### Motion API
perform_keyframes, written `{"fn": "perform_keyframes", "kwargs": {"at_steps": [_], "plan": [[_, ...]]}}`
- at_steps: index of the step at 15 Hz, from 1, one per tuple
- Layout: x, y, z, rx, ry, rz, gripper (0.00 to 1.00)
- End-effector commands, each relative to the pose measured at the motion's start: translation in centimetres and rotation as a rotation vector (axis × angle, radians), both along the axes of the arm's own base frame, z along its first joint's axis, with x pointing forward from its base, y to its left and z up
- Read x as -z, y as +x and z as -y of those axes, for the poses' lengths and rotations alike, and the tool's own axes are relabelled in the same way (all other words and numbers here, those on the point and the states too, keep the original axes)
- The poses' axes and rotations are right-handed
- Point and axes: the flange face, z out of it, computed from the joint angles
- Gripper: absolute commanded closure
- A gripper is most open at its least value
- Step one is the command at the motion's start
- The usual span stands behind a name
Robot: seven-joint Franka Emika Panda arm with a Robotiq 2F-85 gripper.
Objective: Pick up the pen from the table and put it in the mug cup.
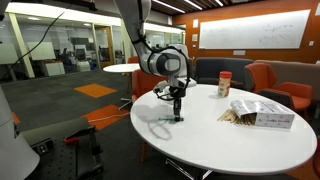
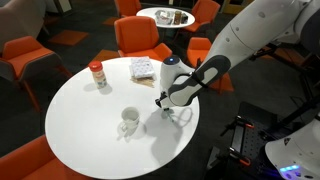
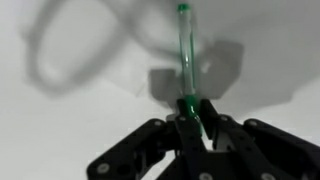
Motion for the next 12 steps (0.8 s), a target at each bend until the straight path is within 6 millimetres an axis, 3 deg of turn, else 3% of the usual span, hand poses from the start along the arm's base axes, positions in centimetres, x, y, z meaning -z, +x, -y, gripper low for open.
{"fn": "perform_keyframes", "kwargs": {"at_steps": [1,7,12], "plan": [[-1.3,-0.1,-0.1,0.011,-0.012,0.009,0.95],[-7.1,1.3,-0.7,0.256,-0.052,0.106,0.95],[-11.5,2.3,-4.7,0.411,-0.088,0.23,0.95]]}}
